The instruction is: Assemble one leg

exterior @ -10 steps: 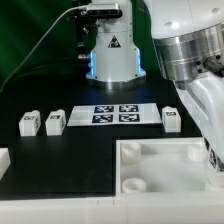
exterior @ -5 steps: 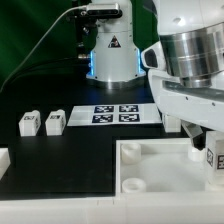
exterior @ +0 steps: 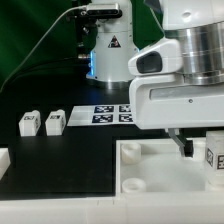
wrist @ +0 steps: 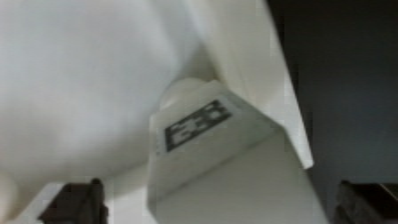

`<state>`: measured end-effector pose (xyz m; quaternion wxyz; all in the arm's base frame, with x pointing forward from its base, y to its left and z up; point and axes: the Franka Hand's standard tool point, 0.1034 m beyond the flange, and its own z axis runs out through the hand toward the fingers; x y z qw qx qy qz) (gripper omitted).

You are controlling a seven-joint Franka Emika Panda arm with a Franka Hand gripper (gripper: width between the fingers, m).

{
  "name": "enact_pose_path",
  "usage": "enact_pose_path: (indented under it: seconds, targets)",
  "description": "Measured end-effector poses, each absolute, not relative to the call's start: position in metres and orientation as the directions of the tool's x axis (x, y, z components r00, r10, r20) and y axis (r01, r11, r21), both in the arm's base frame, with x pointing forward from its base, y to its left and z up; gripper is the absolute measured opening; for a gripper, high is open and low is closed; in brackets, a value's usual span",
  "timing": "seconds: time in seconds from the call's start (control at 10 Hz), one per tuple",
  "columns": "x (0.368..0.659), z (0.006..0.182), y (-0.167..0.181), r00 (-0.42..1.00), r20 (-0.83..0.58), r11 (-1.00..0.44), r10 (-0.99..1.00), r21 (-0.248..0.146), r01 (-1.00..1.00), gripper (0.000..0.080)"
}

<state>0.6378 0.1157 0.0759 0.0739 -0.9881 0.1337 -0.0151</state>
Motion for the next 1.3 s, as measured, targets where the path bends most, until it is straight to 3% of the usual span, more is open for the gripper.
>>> enact_pose_path:
  seconds: [0.1,0.3,0.5,0.6,0.7,0.8,1.0,1.3]
  targets:
    - [0.638,0.077,0.123,0.997,0.051,-0.995,-0.049,-0.092,-0.044,0.0649]
    - [0.636,0.074,0.124,0.999,0.052,-0.996,0.016,-0.087,0.021,0.0649]
    - [0.636,0.073,0.124,0.999,0.049,-0.996,-0.010,-0.088,-0.005,0.0416]
    - [0.636,0.073,0.124,0.992,0.036,-0.988,-0.123,-0.099,-0.119,0.0416]
    - [0.636,0.072,0.121,0.976,0.025,-0.971,-0.218,-0.105,-0.215,0.0306]
    - [0.637,0.072,0.118,0.924,-0.002,-0.917,-0.383,-0.125,-0.380,0.0305]
    - [0.636,0.071,0.116,0.751,-0.049,-0.742,-0.659,-0.123,-0.659,0.0304]
    - [0.636,0.070,0.113,0.299,-0.143,-0.288,-0.944,-0.092,-0.953,0.0303]
